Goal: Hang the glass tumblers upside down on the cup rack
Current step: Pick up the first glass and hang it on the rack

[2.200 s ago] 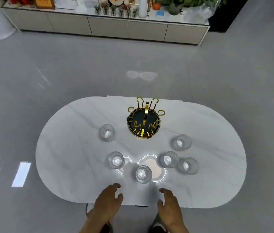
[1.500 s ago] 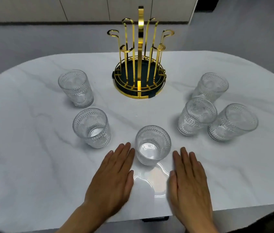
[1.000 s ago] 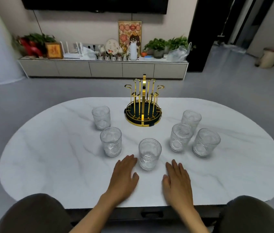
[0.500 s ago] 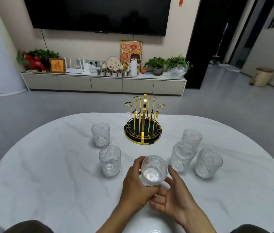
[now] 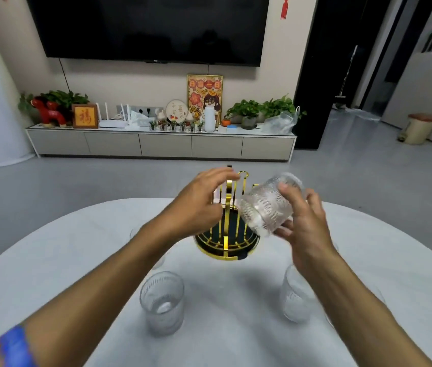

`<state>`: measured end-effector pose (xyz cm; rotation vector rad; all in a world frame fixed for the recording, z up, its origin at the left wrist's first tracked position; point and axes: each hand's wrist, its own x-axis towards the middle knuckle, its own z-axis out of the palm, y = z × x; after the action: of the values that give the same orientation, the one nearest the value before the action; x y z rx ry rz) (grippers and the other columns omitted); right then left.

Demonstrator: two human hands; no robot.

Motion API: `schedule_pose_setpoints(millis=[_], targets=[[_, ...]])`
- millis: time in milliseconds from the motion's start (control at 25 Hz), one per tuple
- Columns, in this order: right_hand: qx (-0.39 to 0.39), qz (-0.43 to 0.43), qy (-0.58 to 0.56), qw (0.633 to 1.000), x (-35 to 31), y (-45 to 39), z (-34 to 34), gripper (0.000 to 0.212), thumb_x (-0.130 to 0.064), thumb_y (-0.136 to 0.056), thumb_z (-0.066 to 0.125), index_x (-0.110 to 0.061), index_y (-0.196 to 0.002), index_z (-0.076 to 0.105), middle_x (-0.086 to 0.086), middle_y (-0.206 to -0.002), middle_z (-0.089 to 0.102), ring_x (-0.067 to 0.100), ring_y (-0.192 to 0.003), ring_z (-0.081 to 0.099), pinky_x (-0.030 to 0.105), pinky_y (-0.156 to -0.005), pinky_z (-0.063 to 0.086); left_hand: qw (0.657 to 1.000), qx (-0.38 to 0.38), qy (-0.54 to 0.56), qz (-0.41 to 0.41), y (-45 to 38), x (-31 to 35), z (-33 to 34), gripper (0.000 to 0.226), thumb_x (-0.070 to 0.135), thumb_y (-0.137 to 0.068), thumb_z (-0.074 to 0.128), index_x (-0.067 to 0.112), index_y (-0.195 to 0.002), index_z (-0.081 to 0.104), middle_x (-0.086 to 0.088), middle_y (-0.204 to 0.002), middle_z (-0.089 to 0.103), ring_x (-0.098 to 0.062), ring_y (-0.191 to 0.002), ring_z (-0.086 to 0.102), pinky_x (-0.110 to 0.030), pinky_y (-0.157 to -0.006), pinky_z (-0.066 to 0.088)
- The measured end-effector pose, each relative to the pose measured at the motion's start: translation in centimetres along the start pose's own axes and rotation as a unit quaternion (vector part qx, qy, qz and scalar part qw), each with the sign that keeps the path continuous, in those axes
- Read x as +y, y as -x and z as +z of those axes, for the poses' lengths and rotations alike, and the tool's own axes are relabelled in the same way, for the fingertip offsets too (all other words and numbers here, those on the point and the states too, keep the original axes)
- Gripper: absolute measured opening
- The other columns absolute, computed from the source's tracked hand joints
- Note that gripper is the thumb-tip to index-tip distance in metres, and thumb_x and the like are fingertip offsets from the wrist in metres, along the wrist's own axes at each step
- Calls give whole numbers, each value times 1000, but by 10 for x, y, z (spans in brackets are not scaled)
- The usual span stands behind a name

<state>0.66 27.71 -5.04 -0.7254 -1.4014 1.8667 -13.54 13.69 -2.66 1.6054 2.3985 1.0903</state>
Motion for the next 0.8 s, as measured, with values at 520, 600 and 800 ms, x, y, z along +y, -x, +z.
schedule_pose_setpoints(millis=[520,600,800], targets=[[-56,-257,473,841,60,-66,5,53,-39,-74,74,-32,-120,46,2,-116,65,23,-97,62,38,-74,58,956,-71,-285,-17,-68,-36,23,57,2,-81,52,7,-137,42,-15,-144,45,-31,-131,41,-47,-106,39],[-66,-231,476,846,69,-67,2,53,-38,-74,74,-33,-117,45,2,-116,66,23,-97,63,37,-75,58,956,-76,-282,-25,-65,-38,25,70,1,-81,53,10,-147,31,-12,-156,32,-29,-141,29,-45,-112,30],[-68,-197,463,861,78,-69,1,55,-39,-72,76,-35,-114,40,2,-119,66,23,-95,64,38,-72,60,964,-76,-249,-48,-64,-30,27,75,3,-83,55,12,-151,23,-10,-160,23,-28,-145,21,-44,-115,21]])
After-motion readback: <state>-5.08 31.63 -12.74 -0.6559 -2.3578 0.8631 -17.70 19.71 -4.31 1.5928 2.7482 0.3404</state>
